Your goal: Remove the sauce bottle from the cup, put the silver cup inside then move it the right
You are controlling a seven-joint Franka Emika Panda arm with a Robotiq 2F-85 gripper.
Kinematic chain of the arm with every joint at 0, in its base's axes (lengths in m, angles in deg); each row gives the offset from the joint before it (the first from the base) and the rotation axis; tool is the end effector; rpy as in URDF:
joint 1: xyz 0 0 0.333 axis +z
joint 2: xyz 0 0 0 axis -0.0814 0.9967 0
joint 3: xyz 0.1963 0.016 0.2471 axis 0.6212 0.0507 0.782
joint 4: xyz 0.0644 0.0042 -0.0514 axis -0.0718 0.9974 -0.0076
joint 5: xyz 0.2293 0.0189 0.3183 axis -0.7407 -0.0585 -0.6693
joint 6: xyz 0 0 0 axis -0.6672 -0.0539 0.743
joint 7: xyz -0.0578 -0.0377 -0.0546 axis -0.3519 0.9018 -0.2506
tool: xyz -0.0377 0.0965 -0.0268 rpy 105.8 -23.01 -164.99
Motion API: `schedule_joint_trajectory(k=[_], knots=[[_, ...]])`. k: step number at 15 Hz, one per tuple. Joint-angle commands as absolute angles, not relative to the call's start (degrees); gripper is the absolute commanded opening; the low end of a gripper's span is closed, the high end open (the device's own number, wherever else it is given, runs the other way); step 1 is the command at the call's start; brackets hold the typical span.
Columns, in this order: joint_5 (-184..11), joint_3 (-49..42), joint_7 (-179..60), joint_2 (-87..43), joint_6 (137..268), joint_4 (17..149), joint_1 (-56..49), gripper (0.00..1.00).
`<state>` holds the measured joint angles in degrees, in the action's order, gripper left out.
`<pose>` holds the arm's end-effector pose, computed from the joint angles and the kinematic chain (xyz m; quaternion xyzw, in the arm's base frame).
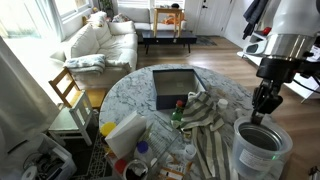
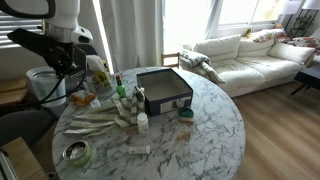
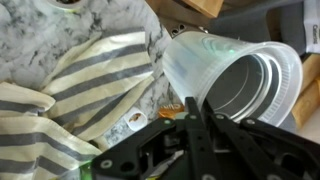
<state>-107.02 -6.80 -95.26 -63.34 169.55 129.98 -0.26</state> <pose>0.3901 0.0036 0.4491 -0.9570 -0.2026 0.0593 0.1989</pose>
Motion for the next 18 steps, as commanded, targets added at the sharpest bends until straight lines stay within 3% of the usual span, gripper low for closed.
schedule_joint_trajectory(k=[1, 11, 18], knots=[[-99.2, -5.1, -96.2, -64.4, 174.3, 135.1, -1.9, 0.01], [-95.8, -4.0, -85.0, -60.2, 208.1, 148.5, -1.3, 0.01], [-91.1, -4.4, -80.3, -60.7, 210.0, 147.9, -5.1, 0.01]])
